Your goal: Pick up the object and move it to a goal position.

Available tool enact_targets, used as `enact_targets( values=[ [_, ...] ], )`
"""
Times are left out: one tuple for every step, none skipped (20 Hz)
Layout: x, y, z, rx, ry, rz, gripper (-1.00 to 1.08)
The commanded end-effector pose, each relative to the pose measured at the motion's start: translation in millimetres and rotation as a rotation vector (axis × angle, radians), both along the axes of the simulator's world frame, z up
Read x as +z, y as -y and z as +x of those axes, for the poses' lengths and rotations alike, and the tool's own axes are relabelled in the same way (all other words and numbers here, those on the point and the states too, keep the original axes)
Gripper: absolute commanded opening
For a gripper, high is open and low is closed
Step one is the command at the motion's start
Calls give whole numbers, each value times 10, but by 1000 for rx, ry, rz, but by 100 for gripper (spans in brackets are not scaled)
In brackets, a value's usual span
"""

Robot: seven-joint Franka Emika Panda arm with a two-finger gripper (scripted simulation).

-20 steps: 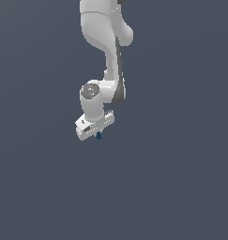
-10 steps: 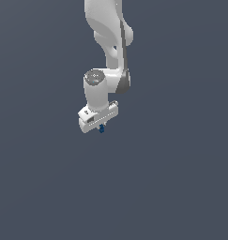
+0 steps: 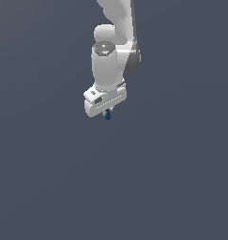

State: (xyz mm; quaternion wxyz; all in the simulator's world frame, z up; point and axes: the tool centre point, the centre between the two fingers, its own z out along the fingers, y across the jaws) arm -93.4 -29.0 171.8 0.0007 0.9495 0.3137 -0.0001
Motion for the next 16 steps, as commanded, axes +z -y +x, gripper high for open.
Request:
enact_targets(
  values=[
    [187, -83, -68, 0, 0, 0, -100],
    [253, -112, -89, 0, 0, 0, -100],
    [315, -140, -108, 0, 0, 0, -100],
    [374, -166, -126, 0, 0, 0, -100],
    [428, -190, -142, 0, 0, 0, -100],
    [478, -212, -157, 0, 0, 1, -100],
    [524, -233, -171, 0, 0, 1, -100],
    [566, -251, -182, 0, 0, 1, -100],
    [603, -268, -192, 0, 0, 1, -100],
    [635, -282, -201, 0, 0, 1, -100],
    [664, -293, -207, 0, 0, 1, -100],
    [687, -303, -212, 0, 0, 1, -100],
    [705, -311, -215, 0, 0, 1, -100],
    [718, -317, -217, 0, 0, 1, -100],
    [725, -320, -218, 0, 0, 1, -100],
    [728, -322, -219, 0, 0, 1, -100]
  ],
)
